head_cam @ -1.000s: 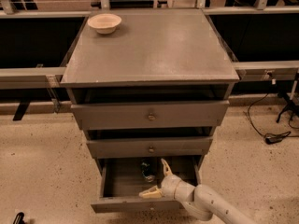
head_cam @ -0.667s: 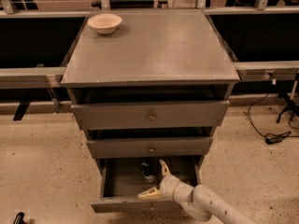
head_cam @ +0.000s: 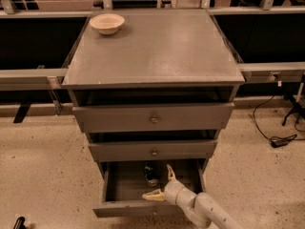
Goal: Pick green can from bottom drawer and place on counter
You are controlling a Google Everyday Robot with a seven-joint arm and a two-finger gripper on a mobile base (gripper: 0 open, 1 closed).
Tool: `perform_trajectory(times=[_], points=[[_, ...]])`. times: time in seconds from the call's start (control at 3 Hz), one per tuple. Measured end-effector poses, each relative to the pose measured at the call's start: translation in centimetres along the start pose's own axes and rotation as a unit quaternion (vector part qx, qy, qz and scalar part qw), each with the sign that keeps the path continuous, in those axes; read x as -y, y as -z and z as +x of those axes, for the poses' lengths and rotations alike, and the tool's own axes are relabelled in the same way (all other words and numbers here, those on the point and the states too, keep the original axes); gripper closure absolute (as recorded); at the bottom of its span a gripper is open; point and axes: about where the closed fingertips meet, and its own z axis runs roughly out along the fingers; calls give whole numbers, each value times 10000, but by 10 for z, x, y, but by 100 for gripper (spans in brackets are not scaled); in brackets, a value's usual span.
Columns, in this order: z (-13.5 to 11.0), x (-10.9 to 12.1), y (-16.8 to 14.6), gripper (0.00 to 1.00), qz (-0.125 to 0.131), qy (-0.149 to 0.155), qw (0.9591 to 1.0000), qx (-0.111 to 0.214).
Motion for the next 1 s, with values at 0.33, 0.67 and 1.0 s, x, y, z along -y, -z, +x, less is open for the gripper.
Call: perform_trajectory(times=[0.33, 0.67, 1.0], points=[[24, 9, -20, 0, 174, -72, 9994, -290], [43, 18, -43, 0, 260, -119, 9979, -580], [58, 25, -71, 0, 169, -196, 9974, -671]])
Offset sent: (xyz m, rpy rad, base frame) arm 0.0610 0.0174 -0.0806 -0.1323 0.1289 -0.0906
